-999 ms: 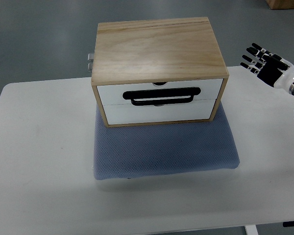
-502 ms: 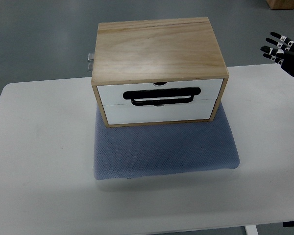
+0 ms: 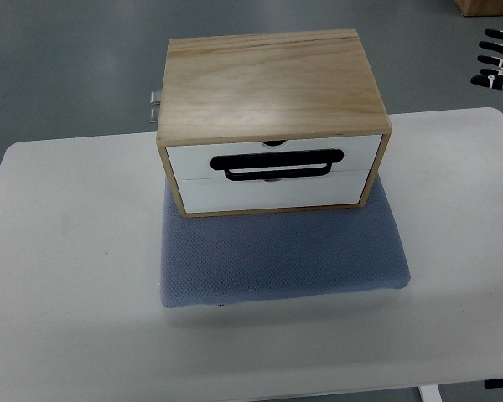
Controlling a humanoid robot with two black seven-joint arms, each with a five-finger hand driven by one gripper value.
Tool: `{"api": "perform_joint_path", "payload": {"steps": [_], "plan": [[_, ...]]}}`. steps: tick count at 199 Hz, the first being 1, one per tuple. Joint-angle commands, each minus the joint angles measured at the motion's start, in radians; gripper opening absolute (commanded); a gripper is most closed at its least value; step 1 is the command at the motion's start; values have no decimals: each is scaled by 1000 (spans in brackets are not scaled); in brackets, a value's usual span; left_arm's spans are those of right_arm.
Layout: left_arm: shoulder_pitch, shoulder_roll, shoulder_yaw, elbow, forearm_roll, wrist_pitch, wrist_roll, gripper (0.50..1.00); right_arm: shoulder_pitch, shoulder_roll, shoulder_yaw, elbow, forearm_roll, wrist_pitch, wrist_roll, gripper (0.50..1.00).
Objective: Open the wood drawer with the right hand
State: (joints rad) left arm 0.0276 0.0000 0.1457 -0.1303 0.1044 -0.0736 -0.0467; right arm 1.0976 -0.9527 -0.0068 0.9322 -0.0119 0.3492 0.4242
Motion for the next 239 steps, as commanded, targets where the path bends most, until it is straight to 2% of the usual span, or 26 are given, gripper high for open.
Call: {"api": "perform_joint_path", "payload": {"steps": [1,24,46,83,104,122,143,171,197,239], "plan": [[0,0,0,0,0,0,1,1000,27,-77,-5,103,-51,10,10,952],[0,0,0,0,0,0,1,1000,71,-127,-4,206,-158,42,41,952],[0,0,0,0,0,0,1,1000,126,-166,-2,270,-223,126,77,952],[0,0,0,0,0,0,-1,1000,222,-167,1,365,-287,262,76,952],[0,0,0,0,0,0,-1,1000,254,-155,2,442,-329,262,62,952],[0,0,0,0,0,0,1,1000,272,-78,4,485,-398,262,22,952],[0,0,0,0,0,0,1,1000,292,15,7,485,-474,261,-39,952],[0,0,0,0,0,0,-1,1000,292,120,10,484,-589,232,-90,952],[0,0,0,0,0,0,1,1000,291,183,8,474,-643,223,-104,952],[0,0,0,0,0,0,-1,1000,281,207,1,418,-660,175,-110,952]]}}
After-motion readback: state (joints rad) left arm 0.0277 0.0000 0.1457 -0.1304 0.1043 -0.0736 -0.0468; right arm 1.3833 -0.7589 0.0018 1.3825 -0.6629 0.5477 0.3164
